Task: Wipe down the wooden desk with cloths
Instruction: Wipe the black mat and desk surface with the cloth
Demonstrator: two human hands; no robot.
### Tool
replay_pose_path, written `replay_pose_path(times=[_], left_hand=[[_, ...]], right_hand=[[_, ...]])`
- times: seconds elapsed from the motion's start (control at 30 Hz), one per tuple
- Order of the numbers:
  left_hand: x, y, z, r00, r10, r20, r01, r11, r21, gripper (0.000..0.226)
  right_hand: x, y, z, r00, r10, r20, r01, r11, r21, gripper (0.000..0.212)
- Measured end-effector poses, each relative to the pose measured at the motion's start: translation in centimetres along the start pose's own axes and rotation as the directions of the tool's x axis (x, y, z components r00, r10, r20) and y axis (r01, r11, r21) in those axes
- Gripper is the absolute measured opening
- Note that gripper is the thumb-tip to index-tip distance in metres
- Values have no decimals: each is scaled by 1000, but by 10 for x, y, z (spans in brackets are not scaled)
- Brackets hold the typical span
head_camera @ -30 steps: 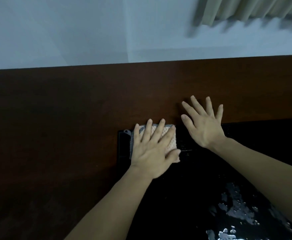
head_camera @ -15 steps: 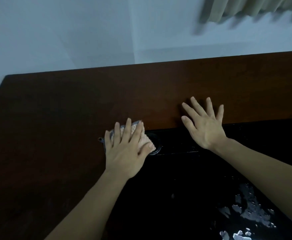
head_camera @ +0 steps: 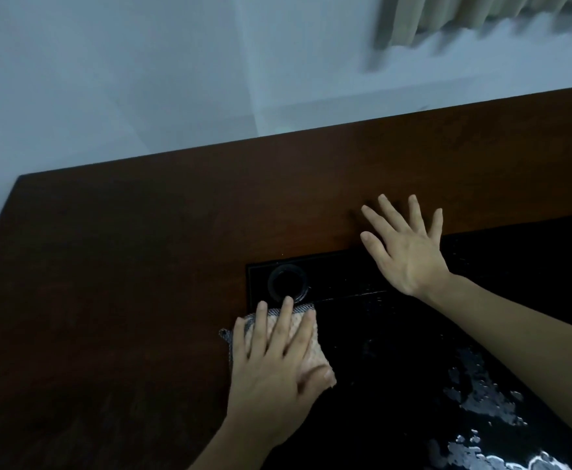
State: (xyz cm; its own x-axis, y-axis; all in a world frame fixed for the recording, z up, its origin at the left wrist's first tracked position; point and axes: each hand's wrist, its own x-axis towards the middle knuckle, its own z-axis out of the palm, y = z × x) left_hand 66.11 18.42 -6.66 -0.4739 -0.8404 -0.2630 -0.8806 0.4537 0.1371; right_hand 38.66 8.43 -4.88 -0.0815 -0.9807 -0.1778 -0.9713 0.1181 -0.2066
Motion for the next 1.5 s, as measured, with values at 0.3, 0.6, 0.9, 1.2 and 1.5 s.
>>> replay_pose_path(times=[0.3, 0.6, 0.9, 1.2, 1.5], left_hand=[[60, 80, -3, 998, 59, -19, -60, 996, -63, 75], [115, 81, -45, 998, -26, -56, 17, 985, -172, 64], [94, -3, -53, 960, -280, 14, 280, 951, -132, 61], [126, 8, -49, 979, -204, -1, 202, 970, -139, 61], [131, 10, -36, 979, -200, -47, 195, 976, -91, 62]], right_hand=[[-19, 43, -6, 999, 46, 4, -46, 998, -46, 83], [-39, 72, -20, 998, 59, 37, -55, 995, -89, 79], [-50, -32, 12, 916, -327, 232, 331, 943, 21, 62], [25, 11, 12, 979, -104, 175, 141, 966, -216, 63], [-53, 15, 25, 896, -370, 244, 422, 881, -213, 66]])
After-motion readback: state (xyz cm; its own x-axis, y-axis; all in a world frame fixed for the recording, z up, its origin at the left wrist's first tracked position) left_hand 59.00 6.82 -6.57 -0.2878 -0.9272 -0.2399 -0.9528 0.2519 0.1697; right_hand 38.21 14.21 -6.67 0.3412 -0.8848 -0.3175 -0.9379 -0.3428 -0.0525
